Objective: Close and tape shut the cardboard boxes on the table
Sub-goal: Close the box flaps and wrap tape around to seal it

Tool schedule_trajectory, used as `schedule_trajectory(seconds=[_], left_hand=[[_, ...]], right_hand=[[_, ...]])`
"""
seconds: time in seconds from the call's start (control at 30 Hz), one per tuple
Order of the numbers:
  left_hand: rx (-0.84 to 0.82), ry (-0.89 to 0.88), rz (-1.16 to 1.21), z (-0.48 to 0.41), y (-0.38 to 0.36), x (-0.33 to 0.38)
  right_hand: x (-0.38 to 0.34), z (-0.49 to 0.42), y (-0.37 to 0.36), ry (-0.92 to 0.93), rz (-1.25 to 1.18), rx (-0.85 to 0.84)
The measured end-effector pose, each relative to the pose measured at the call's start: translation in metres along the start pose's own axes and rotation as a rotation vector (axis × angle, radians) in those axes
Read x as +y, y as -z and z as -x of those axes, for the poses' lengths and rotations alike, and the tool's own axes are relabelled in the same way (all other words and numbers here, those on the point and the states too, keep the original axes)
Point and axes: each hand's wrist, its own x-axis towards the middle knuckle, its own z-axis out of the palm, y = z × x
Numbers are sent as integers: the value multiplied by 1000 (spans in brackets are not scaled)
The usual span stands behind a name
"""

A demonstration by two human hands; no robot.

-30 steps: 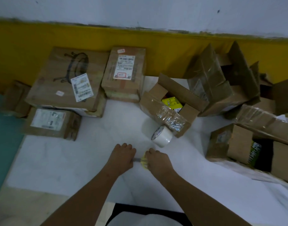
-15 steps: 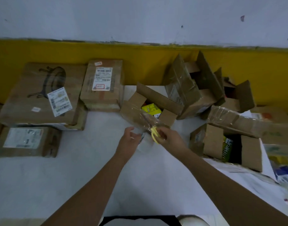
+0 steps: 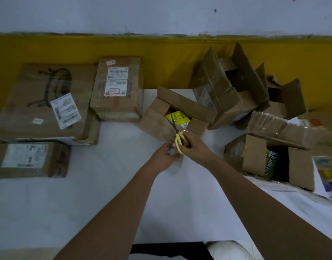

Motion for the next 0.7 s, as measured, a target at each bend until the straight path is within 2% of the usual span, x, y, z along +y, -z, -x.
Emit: schedule_trajectory(seconds=[0.13, 0.27, 0.37, 0.43, 0.5, 0.6, 0.7], left_hand=[[-94, 94, 92, 2, 2, -5], [-123, 52, 51, 2, 1, -2], [-81, 67, 85, 4, 2, -1], [-43, 63, 51, 3, 5, -5], [-42, 41, 34, 1, 6, -9], [-70, 62, 86, 1, 8, -8], [-82, 50, 63, -1, 9, -9]], right_hand=[[2, -1, -2, -20, -26, 6], [-15, 2, 5, -79, -40, -85], [-31, 26, 24, -353, -108, -304], [-30, 49, 33, -547, -8, -456], [-21, 68, 34, -658, 85, -551], [-9, 78, 33, -824, 120, -565], [-4, 74, 31, -912, 51, -480]])
